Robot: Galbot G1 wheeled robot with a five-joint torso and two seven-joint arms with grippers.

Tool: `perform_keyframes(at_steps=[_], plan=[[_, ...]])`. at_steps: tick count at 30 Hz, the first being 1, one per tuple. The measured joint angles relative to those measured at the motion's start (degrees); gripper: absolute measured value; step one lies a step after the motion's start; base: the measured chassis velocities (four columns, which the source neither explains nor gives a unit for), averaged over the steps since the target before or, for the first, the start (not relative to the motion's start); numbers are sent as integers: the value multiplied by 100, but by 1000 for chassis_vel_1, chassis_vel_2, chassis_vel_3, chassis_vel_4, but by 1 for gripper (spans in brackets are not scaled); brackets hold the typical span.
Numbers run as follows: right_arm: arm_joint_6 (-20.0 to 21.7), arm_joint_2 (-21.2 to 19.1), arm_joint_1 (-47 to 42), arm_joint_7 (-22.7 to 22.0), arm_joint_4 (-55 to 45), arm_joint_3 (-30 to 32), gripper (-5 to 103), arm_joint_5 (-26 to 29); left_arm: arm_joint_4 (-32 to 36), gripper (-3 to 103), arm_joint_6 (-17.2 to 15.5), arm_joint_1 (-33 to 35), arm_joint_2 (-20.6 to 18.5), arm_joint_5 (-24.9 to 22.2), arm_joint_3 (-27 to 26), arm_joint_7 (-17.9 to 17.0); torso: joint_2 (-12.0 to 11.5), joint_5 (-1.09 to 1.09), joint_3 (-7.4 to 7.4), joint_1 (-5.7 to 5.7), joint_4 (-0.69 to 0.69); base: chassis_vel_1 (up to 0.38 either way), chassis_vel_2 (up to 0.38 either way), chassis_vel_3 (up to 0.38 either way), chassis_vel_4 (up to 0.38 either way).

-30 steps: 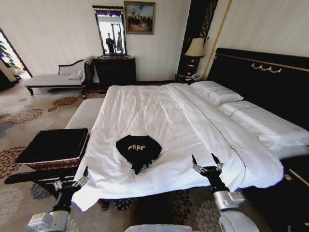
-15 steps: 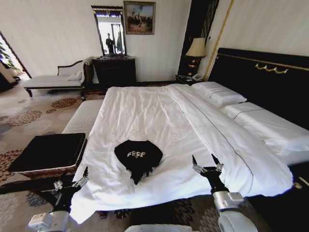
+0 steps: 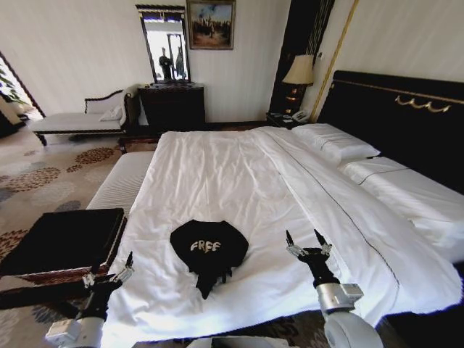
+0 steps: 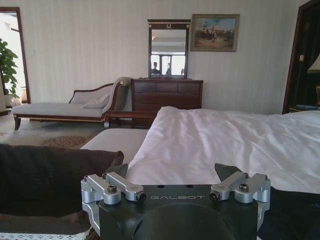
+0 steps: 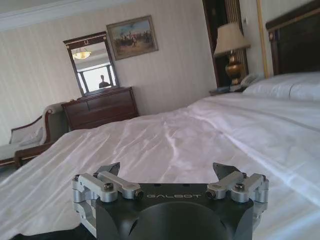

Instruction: Fold the clothes on the bed and place them into the basket.

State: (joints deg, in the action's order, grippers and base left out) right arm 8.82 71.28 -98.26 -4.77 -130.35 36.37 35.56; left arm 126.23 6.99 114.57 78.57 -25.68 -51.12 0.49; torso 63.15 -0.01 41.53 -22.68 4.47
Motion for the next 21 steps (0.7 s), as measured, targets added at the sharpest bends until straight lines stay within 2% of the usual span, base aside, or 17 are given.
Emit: perform_keyframes(at_steps=[1, 4, 5, 6, 7, 10, 12, 14, 15, 21], plan=[[0, 0, 0, 0, 0, 0, 100, 0, 0, 99, 0, 0, 0, 0, 0, 0, 0, 0, 0, 0, 0, 0, 0, 0, 0], [908, -601, 680, -266, 21, -108, 100, 1658, -80, 99, -3, 26, -24, -25, 65, 13, 1, 1, 0, 1, -2, 0, 0, 0, 0], [1035, -734, 817, -303, 62, -148, 100, 1910, -100, 99, -11, 27, -30, -26, 87, 17, 1, -1, 0, 0, -4, 0, 0, 0, 0], [1035, -734, 817, -303, 62, -148, 100, 1910, -100, 99, -11, 27, -30, -26, 87, 17, 1, -1, 0, 0, -4, 0, 0, 0, 0], [1288, -995, 1117, -342, 190, -263, 100, 2394, -137, 99, -26, 25, -33, -13, 119, 20, 0, 1, 1, 0, -2, 0, 0, 0, 0], [1675, -1426, 1840, -352, 819, -691, 100, 3234, -220, 99, -91, -20, -27, 49, 214, 22, 0, 1, 1, -2, -1, 0, 0, 0, 0], [1743, -1467, 1985, -354, 955, -792, 100, 3395, -224, 99, -107, -25, -23, 52, 226, 21, 0, 2, 1, -1, 0, 0, 0, 0, 0], [1984, -1518, 2657, -422, 1554, -1217, 100, 3940, -240, 99, -182, -60, -14, 77, 285, 20, 0, 2, 1, -1, -1, 0, 0, 0, 0], [2054, -1509, 2911, -434, 1770, -1393, 100, 4039, -251, 99, -207, -79, -11, 101, 303, 18, -1, 1, 1, -1, -1, 0, 0, 0, 0], [2380, -1311, 3859, -462, 2677, -2116, 100, 4223, -264, 99, -296, -173, 11, 203, 364, 6, -1, 0, 1, -2, -1, 0, 0, 0, 0]])
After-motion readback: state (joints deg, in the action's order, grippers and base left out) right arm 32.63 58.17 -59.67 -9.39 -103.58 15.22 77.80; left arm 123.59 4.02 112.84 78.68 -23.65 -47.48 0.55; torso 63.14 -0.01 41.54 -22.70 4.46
